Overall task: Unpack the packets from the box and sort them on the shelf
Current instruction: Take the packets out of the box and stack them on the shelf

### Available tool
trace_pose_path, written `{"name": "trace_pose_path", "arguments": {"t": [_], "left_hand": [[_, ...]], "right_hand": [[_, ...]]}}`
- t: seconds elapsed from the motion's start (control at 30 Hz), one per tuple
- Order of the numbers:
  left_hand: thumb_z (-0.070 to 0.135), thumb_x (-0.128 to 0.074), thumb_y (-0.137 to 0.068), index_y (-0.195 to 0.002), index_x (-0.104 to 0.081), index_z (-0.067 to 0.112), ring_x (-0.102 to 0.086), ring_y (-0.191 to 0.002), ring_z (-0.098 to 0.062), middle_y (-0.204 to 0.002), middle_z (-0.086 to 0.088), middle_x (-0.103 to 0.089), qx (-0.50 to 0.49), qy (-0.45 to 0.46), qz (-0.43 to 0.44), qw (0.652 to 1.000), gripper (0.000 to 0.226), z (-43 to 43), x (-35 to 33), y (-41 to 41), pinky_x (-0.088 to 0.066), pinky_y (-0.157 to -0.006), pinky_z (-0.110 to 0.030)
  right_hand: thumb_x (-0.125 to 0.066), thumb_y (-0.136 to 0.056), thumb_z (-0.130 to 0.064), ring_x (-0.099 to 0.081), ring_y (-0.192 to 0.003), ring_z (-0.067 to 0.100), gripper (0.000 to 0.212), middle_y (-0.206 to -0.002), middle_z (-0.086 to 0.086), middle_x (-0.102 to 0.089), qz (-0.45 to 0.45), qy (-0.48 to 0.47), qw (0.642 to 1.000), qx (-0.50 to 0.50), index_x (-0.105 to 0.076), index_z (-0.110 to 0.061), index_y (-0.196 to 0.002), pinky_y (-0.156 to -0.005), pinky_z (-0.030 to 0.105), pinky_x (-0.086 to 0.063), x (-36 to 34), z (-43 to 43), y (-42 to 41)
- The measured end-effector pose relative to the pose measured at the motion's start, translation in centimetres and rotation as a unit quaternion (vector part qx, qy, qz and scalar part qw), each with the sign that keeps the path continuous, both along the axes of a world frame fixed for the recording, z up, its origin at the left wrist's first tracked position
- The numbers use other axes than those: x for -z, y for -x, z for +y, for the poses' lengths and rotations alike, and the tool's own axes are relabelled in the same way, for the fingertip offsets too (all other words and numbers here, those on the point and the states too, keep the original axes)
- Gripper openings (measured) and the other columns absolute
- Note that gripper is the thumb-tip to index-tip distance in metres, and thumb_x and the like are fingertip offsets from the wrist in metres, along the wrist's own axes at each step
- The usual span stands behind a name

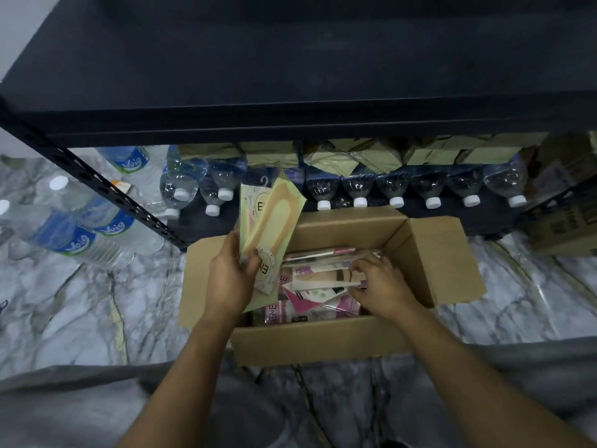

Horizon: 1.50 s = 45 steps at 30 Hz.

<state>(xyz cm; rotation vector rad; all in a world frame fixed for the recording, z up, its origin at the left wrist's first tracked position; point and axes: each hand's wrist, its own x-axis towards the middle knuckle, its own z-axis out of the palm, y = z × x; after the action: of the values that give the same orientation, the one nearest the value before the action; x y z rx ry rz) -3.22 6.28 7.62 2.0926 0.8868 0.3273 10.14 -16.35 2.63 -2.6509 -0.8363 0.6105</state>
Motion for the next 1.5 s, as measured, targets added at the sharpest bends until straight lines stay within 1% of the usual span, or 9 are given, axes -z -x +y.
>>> {"name": "trace_pose_path", "arguments": {"t": [0.3,0.47,0.57,0.67,0.83,0.93,1.1,1.3,1.5], "left_hand": [[0.017,-0.058,-0.094,-0.124,-0.054,0.014,-0.063,-0.078,0.004,-0.098,0.004,-0.067,-0.015,0.043,-0.007,0.999,0.031,0.3,1.4,0.7,-0.050,-0.056,-0.008],[0.019,-0.059,-0.094,-0.124,-0.053,0.017,-0.068,-0.083,-0.008,-0.101,0.001,-0.069,-0.016,0.052,-0.012,0.998,0.031,0.5,1.9,0.6,-0.058,-0.069,-0.030],[0.019,-0.059,-0.094,-0.124,-0.053,0.017,-0.066,-0.082,0.000,-0.100,0.005,-0.068,-0.012,0.057,-0.019,0.998,0.031,0.4,1.9,0.4,-0.054,-0.064,-0.015],[0.019,-0.059,-0.094,-0.124,-0.054,0.016,-0.064,-0.082,0.004,-0.100,0.006,-0.067,-0.010,0.054,-0.022,0.998,0.031,0.5,1.8,0.3,-0.051,-0.061,-0.008],[0.019,-0.059,-0.094,-0.112,-0.054,0.019,-0.068,-0.083,-0.006,-0.098,0.006,-0.068,-0.013,0.047,-0.032,0.998,0.019,0.6,1.4,0.3,-0.056,-0.066,-0.022],[0.015,-0.059,-0.093,-0.113,-0.055,0.014,-0.065,-0.078,-0.006,-0.094,0.006,-0.066,-0.022,0.034,-0.034,0.999,0.020,0.7,0.9,0.3,-0.047,-0.059,-0.007],[0.014,-0.058,-0.093,-0.122,-0.055,0.009,-0.058,-0.073,0.002,-0.097,0.003,-0.064,-0.038,0.025,-0.027,0.999,0.029,1.0,0.2,0.8,-0.042,-0.053,-0.004],[0.013,-0.058,-0.093,-0.118,-0.055,0.007,-0.063,-0.076,-0.011,-0.097,-0.001,-0.066,-0.036,0.020,-0.027,0.999,0.026,1.4,0.6,1.1,-0.039,-0.054,-0.003],[0.013,-0.057,-0.094,-0.115,-0.056,0.008,-0.059,-0.074,0.006,-0.096,0.002,-0.066,-0.035,0.026,-0.029,0.999,0.022,1.3,0.6,1.0,-0.043,-0.054,-0.004]], "right_hand": [[-0.068,-0.079,-0.044,-0.023,-0.137,0.023,0.059,-0.150,-0.002,-0.029,0.008,0.130,0.988,-0.084,-0.048,-0.025,-0.131,-0.106,0.044,-0.027,3.6,0.0,-2.7],[-0.064,-0.083,-0.036,-0.026,-0.137,0.022,0.050,-0.147,-0.001,-0.035,-0.001,0.117,0.989,-0.086,-0.050,-0.025,-0.130,-0.107,0.042,-0.028,4.8,-0.1,-3.4],[-0.059,-0.087,-0.032,-0.031,-0.133,0.022,0.039,-0.139,-0.002,-0.045,-0.020,0.110,0.989,-0.099,-0.056,-0.024,-0.124,-0.104,0.040,-0.030,5.1,-0.3,-3.4],[-0.059,-0.087,-0.026,-0.042,-0.126,0.026,0.026,-0.125,0.000,-0.058,-0.075,0.061,0.991,-0.091,-0.066,-0.021,-0.112,-0.097,0.040,-0.035,5.3,-0.7,-3.0],[-0.079,-0.071,-0.013,-0.062,-0.085,0.031,0.013,-0.086,0.002,-0.069,-0.174,-0.068,0.979,-0.082,-0.075,-0.015,-0.083,-0.068,0.040,-0.045,4.2,-1.6,-2.9],[-0.077,-0.073,-0.011,-0.058,-0.078,0.026,0.013,-0.083,0.001,-0.068,-0.202,-0.136,0.968,-0.068,-0.075,-0.013,-0.085,-0.065,0.036,-0.041,3.3,-2.2,-3.5],[-0.058,-0.085,-0.021,-0.048,-0.080,0.016,0.024,-0.083,0.004,-0.065,-0.205,-0.223,0.951,-0.055,-0.074,-0.007,-0.096,-0.068,0.033,-0.045,2.1,-1.9,-4.2],[-0.077,-0.073,-0.008,-0.058,-0.084,0.022,0.019,-0.088,0.003,-0.068,-0.135,-0.161,0.965,-0.155,-0.076,-0.009,-0.092,-0.072,0.037,-0.052,4.0,-1.0,-3.2],[-0.077,-0.072,-0.014,-0.061,-0.090,0.023,0.020,-0.092,-0.001,-0.068,-0.104,-0.061,0.975,-0.186,-0.075,-0.016,-0.092,-0.077,0.026,-0.043,5.6,-0.7,-2.6]]}}
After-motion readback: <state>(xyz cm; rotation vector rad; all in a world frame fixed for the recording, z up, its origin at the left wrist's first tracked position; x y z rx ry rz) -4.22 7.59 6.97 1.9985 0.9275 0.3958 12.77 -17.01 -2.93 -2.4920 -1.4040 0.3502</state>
